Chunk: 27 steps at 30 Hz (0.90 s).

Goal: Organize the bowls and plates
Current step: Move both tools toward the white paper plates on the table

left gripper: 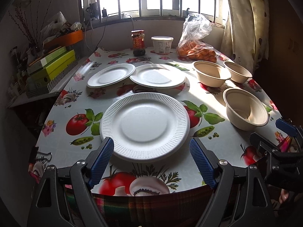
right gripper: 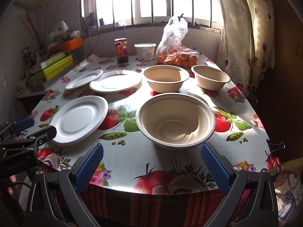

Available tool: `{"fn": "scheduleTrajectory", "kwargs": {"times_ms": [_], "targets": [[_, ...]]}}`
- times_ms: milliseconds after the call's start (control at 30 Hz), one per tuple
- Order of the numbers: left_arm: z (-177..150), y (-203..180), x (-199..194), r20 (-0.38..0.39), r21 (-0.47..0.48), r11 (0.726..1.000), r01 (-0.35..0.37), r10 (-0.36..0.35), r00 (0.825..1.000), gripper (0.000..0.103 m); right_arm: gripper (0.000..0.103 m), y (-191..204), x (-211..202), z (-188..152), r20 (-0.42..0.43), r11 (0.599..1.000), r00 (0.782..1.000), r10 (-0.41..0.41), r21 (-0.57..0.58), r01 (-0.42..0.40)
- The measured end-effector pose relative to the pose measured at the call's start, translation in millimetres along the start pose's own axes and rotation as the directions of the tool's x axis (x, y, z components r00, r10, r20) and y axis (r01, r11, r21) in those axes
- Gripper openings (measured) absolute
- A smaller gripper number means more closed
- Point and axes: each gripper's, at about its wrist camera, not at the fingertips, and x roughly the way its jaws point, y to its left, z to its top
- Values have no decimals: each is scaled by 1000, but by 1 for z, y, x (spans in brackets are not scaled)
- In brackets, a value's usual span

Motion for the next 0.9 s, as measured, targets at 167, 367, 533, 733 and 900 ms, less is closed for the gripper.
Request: {"fn": "scheduleTrajectory", "kwargs": {"times_ms": [167, 367, 533, 733, 900], "targets": [[-1, -5, 2, -11, 3, 1000, -10, 10, 1000, 83, 103, -9, -1, -2, 1, 999, 1000, -11, 36, 11], [-2, -4, 3, -19, -8, 1000, -7, 7, 1000, 83, 103, -13, 1, -3, -9, 999, 1000, -16, 43, 16], [-2, -2, 3, -23, -18, 1000, -10, 9, 1000, 83, 103, -15, 0, -4, -7, 998, 1000, -24, 54, 24], [-3, -2, 3, -28, -20, 1000, -15, 15, 1000, 83, 103, -16, 0, -5, -7, 998, 1000, -21, 54, 21], [-3, -1, 2, -28, -20, 1000, -15, 15, 1000, 83, 103, -16, 1, -6, -9, 998, 1000, -20, 55, 20]]}}
